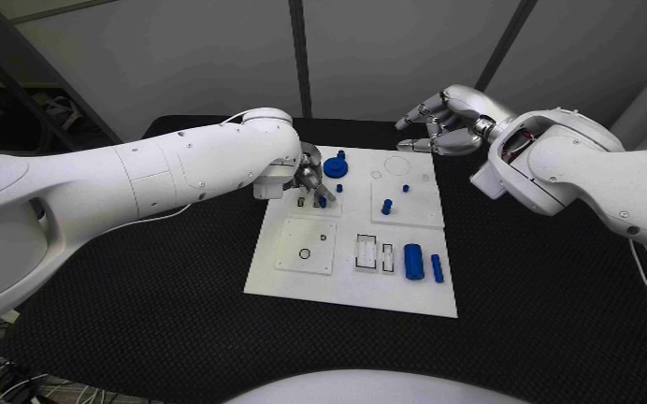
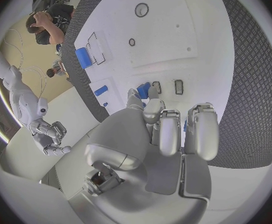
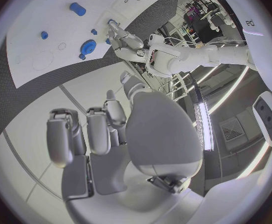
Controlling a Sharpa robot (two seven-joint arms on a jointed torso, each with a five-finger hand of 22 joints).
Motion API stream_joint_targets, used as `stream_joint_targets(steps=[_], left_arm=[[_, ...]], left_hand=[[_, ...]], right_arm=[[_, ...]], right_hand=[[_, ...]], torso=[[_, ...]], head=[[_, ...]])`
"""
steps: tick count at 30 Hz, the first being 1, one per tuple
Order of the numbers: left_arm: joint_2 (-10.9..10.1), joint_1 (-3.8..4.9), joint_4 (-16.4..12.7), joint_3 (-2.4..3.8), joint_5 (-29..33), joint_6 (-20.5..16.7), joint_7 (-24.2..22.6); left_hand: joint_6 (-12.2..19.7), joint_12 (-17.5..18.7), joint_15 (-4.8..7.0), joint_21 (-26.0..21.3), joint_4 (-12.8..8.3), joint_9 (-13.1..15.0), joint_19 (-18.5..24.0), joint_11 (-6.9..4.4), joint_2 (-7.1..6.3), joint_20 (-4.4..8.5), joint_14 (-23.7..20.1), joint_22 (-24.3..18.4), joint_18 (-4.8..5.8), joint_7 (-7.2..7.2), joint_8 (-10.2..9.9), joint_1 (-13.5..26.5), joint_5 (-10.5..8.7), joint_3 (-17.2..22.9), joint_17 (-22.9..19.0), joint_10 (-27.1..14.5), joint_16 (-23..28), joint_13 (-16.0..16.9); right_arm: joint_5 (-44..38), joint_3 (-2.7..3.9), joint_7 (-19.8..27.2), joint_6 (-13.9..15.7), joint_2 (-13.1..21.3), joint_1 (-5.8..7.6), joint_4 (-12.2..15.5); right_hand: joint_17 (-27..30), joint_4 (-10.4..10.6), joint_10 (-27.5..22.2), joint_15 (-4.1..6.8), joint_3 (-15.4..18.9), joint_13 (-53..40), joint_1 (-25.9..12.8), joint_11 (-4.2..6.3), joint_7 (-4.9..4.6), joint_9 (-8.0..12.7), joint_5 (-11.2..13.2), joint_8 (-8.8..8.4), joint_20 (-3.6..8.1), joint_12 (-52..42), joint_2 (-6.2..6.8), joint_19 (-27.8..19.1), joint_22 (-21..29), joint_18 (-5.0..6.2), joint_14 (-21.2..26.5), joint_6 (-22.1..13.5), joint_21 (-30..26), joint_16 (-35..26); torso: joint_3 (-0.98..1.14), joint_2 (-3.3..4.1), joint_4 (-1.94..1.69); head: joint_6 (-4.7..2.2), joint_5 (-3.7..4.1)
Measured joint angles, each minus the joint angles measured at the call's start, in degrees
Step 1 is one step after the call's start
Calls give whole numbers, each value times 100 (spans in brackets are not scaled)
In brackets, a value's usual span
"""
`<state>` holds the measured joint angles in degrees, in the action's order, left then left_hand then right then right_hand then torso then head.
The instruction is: Assemble the parts on the task board
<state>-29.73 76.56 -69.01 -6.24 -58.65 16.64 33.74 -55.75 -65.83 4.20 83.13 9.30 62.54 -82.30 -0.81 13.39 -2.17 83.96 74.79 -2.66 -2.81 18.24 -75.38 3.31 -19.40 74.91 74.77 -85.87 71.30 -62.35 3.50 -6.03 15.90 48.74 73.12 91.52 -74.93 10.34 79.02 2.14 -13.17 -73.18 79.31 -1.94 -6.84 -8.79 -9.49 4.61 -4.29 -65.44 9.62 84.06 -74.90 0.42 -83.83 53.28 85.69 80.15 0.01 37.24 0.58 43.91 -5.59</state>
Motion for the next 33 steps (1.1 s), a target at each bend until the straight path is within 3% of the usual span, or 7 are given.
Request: stream_joint_targets(steps=[3, 6, 10, 22, 23, 27, 33], left_arm=[[0, 0, 4, 0, 28, 1, -16], [0, 4, 8, 2, 62, -7, -37], [-4, 8, 12, 5, 129, -42, -71], [-134, -1, -98, -1, 297, -152, -203], [-155, -1, -119, -1, 312, -167, -214], [-282, -1, -241, -1, 409, -279, -262], [-504, -3, -467, 0, 504, -540, -295]], left_hand=[[-6, 28, 0, 0, -101, 17, 2, -2, 68, 2, 0, 11, 0, 6, -47, -143, 111, 101, 0, -2, 0, 0], [-6, 40, 0, 0, -193, 26, 22, -19, 117, 21, 0, 16, 0, 6, -109, -256, 427, 193, 0, -20, 0, 0], [8, 74, 13, 0, -391, 22, 22, -38, 160, 21, 13, 16, -1, 16, -197, -464, 1051, 295, 0, -44, 0, -1], [36, 238, 18, -22, -507, 86, 43, -16, 154, 42, 22, 15, -1, 7, -315, -729, 2141, 268, 0, -64, 0, -81], [36, 238, 17, -22, -507, 111, 42, -16, 149, 42, 23, 15, -1, 7, -338, -733, 2173, 268, 0, -64, 0, -89], [36, 266, 9, -22, -504, 125, 42, -12, 153, 42, 30, 15, 0, 7, -380, -805, 1836, 272, 0, -61, 0, -89], [3, 266, 8, -22, -403, 160, 42, -28, 147, 42, 31, 15, 0, -24, -444, -808, 1833, 372, 0, -2, -45, -53]], right_arm=[[-4, 0, -1, -3, -4, 0, -1], [-7, 0, -1, -5, -7, 0, -7], [-9, 0, -3, -10, -10, 0, -13], [-13, 0, -16, -36, -29, 0, -39], [-13, 0, -17, -38, -29, 0, -42], [-13, 0, -20, -49, -33, 0, -64], [-11, 0, -24, -57, -38, 0, -79]], right_hand=[[0, 0, 0, 0, 0, 0, 0, 0, 0, 0, 0, 0, 0, 0, 0, 0, 0, 0, 0, 0, 0, 0], [0, 0, 0, 0, 0, 0, 0, 0, 0, 0, 0, 0, 0, 0, 0, 0, 0, 0, 0, 0, 0, 0], [0, 0, 0, 0, 0, 0, 0, 0, 0, 0, 0, 0, 0, 0, 0, 0, 0, 0, 0, 0, 0, 0], [1, 0, 0, 0, 0, 0, 0, 0, 0, 0, 0, 0, 0, 0, 0, 0, 0, 0, 0, 0, 0, 0], [1, 0, 0, 0, 0, 0, 0, 0, 0, 0, 0, 0, 0, 0, 0, 0, 0, 0, 0, 0, 0, 0], [1, -16, 0, 0, -15, 0, 0, 0, 0, 0, 0, 0, 0, 0, 0, 0, 0, 0, 0, 0, 0, 0], [1, -16, 0, 0, -15, 0, 0, 0, 11, 0, 0, 0, 0, 0, 0, 0, 0, 0, 0, 12, 0, 0]], torso=[[0, 0, 0], [-1, 2, 0], [-1, 3, 0], [-1, 5, 0], [-1, 5, 0], [-1, 5, -4], [3, 5, -7]], head=[[4, 3], [7, 4], [12, 4], [16, -5], [16, -5], [16, -10], [26, -12]])
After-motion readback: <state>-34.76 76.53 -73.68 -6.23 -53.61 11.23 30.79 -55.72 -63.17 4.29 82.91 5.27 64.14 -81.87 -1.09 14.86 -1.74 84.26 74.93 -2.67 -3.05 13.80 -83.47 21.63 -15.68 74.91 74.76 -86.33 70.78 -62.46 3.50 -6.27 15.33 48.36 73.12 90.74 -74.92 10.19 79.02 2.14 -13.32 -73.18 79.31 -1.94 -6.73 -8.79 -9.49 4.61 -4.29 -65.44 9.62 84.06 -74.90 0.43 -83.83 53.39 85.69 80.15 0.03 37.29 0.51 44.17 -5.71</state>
